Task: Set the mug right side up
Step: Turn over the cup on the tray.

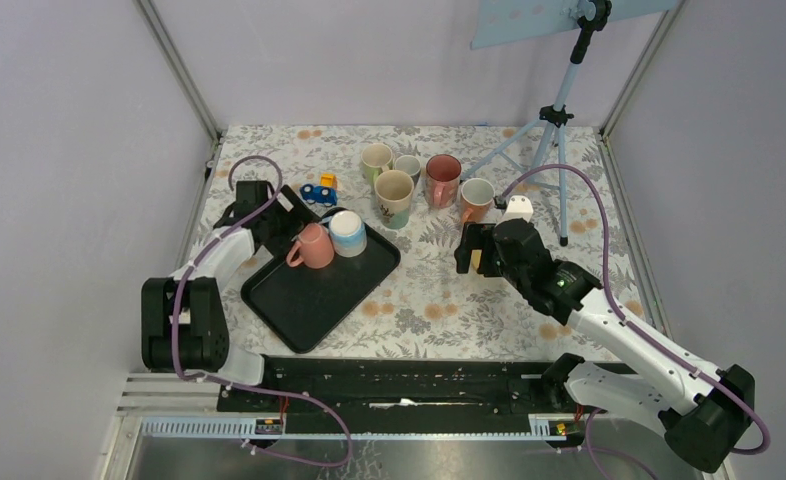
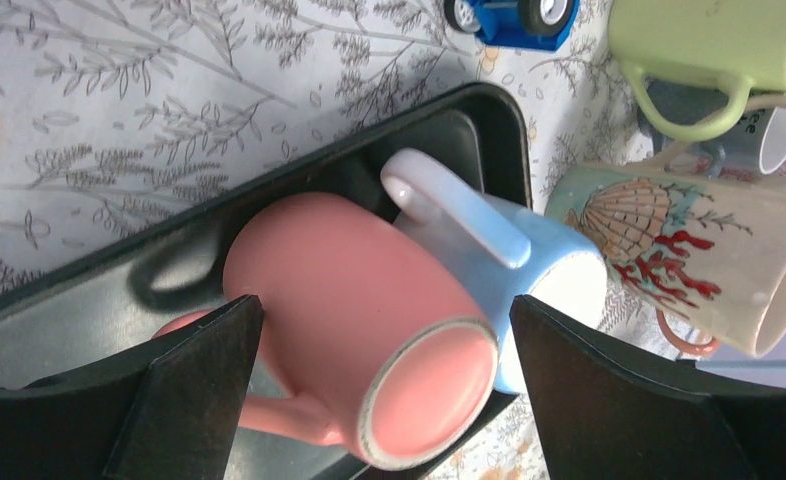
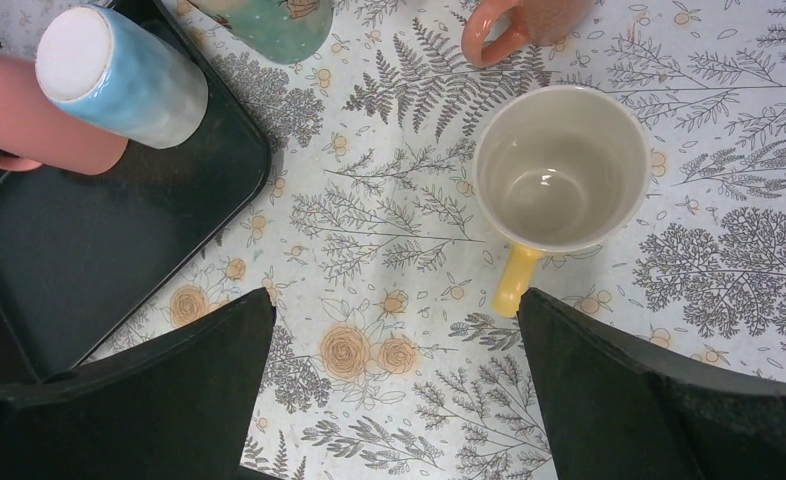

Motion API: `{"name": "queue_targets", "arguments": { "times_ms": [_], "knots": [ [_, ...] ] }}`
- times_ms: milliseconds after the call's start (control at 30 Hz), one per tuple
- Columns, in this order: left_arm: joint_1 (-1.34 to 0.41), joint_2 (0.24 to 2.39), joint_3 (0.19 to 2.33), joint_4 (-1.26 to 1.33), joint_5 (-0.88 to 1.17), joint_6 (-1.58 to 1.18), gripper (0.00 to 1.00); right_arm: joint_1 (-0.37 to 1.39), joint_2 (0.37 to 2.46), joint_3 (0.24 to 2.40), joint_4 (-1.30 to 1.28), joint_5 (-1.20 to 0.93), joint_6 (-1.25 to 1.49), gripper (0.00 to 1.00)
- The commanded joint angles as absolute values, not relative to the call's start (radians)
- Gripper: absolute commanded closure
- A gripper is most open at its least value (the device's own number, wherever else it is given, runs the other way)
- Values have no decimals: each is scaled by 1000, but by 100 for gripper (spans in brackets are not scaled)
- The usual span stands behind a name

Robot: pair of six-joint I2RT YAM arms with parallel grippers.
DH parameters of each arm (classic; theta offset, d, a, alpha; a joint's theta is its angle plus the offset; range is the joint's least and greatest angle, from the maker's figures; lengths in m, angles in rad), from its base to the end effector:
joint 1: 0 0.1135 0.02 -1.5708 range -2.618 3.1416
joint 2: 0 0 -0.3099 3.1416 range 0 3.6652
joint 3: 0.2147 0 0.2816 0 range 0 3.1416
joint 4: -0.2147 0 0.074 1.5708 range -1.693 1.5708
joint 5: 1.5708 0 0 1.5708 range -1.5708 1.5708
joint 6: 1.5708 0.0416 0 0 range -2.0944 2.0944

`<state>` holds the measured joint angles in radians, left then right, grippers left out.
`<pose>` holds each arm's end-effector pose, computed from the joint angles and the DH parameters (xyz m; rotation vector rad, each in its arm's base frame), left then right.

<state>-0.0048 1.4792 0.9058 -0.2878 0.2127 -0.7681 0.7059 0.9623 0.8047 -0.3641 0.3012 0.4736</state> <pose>0.3300 -0.0104 0.2363 -0.8383 2.3541 -0.5956 0.1774 0.1350 0.3272 -0.0598 2.0915 0.4079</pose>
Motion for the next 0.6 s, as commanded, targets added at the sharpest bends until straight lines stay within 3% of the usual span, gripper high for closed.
{"name": "queue_targets", "arguments": {
  "times_ms": [0,567],
  "knots": [
    [-2,1380,846,-248,274,-804,1,703,950,814,-338,302,458,0],
    [-184,1262,766,-338,185,-804,1,703,968,818,-327,299,464,0]
  ]
}}
